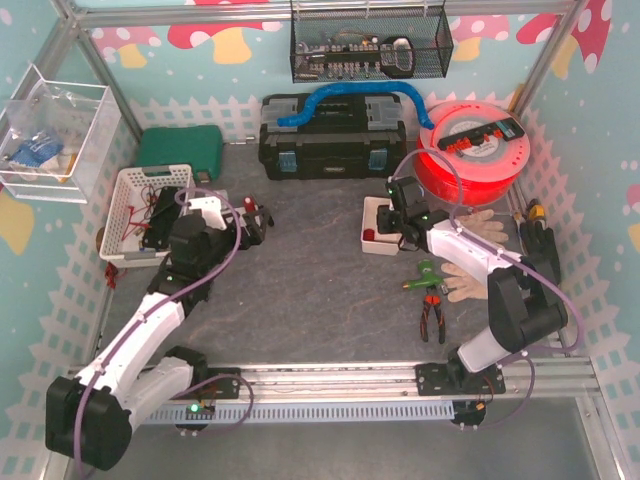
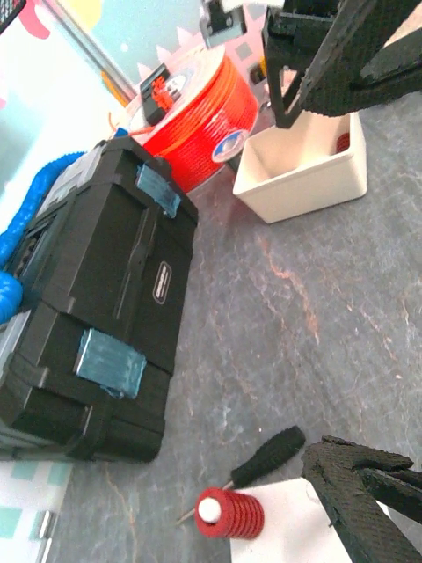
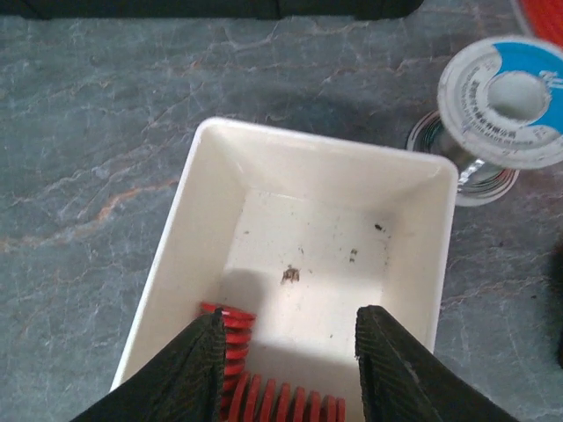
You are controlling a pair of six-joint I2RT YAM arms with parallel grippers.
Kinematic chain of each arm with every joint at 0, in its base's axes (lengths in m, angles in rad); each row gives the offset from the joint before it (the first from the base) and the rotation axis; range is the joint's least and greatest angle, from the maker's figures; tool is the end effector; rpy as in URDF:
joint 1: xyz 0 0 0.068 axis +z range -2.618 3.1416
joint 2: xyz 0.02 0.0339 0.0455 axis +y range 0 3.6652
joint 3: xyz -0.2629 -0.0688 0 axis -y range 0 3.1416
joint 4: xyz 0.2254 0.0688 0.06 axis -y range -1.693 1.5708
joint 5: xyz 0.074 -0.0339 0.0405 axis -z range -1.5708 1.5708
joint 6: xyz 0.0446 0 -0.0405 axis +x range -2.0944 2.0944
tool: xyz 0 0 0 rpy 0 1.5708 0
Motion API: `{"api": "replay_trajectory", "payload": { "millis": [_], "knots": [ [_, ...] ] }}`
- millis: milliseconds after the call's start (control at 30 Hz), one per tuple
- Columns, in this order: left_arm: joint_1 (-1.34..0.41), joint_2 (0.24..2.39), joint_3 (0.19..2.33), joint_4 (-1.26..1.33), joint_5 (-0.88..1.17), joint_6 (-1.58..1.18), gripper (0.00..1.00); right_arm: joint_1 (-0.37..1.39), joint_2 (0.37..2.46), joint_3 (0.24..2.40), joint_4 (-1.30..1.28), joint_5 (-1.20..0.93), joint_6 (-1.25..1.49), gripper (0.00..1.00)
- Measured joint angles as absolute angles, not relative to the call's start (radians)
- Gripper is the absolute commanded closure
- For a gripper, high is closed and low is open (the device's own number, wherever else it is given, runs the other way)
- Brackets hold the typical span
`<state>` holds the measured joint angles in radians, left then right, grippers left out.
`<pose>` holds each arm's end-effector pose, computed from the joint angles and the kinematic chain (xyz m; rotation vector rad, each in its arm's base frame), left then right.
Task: Install the large spring
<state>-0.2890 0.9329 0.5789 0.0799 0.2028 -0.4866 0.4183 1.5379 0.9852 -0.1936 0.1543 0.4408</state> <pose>0.1977 -0.0682 0.2710 -0.0416 1.9018 -0.7220 0.2965 0.1243 0.2288 0.1045 2.3179 0.2593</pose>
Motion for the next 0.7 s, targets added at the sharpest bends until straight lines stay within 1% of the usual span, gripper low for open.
{"api": "replay_trajectory", "payload": {
  "millis": [133,300,433,533,700],
  "knots": [
    [-0.290,0.933,0.620,0.030,0.245,-0.472,0.01,0.411,1.544,0.992,-0.223,0.102,0.429,0.54],
    [-0.290,0.932,0.633,-0.003,0.266,-0.451,0.01,0.406,1.586,1.019,-0.221,0.047,0.412,0.55],
    [-0.290,0.947,0.633,-0.007,0.253,-0.435,0.01,0.406,1.642,1.050,-0.217,0.035,0.413,0.55],
    [-0.290,0.952,0.634,-0.017,0.222,-0.434,0.01,0.406,1.641,1.051,-0.213,0.023,0.434,0.56],
    [-0.290,0.950,0.724,-0.138,0.201,-0.463,0.01,0.406,1.631,1.077,-0.245,0.038,0.466,0.56]
  ]
}}
